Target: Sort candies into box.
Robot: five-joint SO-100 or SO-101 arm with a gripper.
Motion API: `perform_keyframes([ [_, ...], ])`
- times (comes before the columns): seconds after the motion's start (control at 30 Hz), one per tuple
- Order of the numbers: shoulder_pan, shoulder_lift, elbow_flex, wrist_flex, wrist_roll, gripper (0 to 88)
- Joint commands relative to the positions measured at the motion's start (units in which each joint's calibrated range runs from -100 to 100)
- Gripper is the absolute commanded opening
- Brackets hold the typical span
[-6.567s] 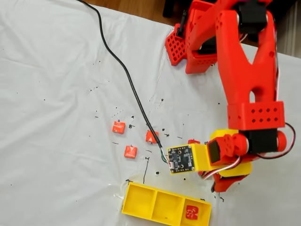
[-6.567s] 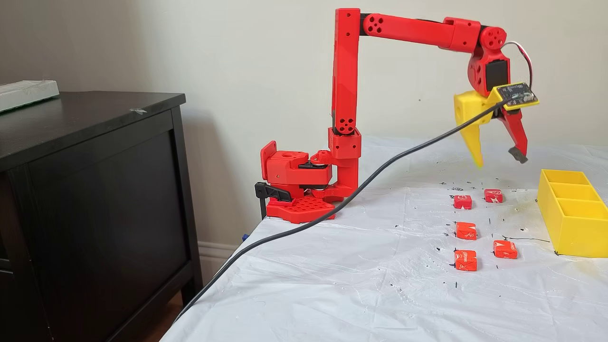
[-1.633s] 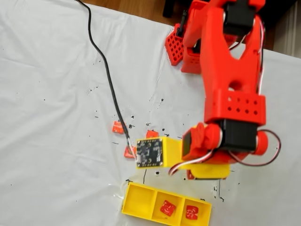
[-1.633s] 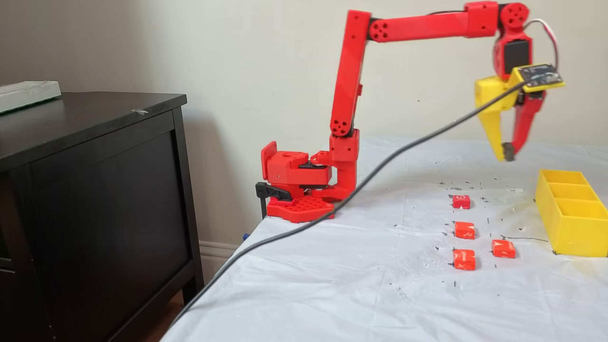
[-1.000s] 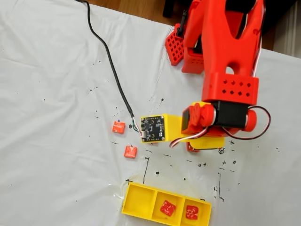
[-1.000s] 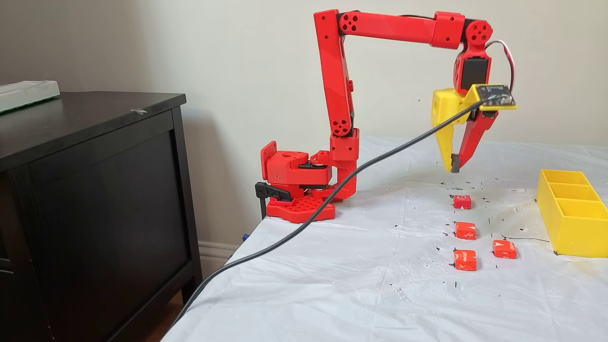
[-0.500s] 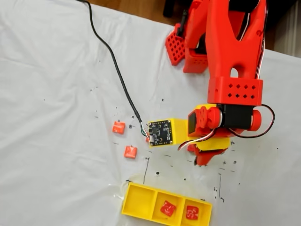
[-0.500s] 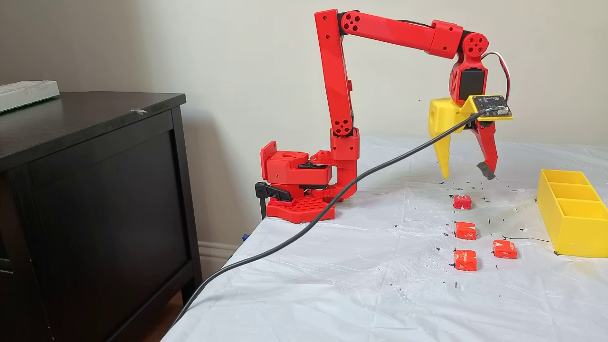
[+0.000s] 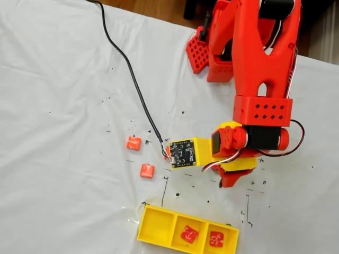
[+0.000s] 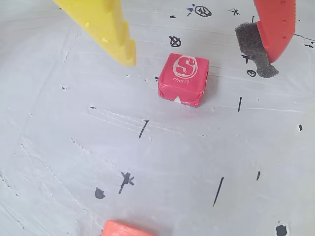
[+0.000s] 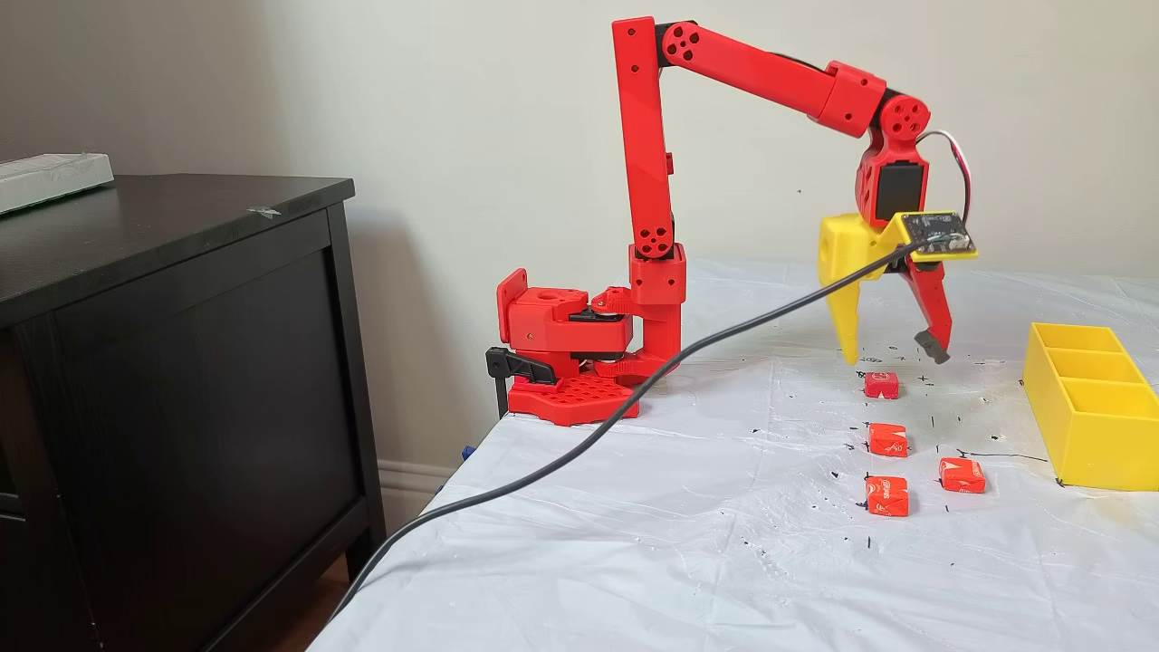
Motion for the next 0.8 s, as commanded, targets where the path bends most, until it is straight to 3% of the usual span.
perform_keyframes([
  [0.0,-0.53,-0.04,-0.10,-1.70,-0.39,31.5],
  [0.77,-1.44,9.21,-3.38,-5.22,-1.42,28.9],
])
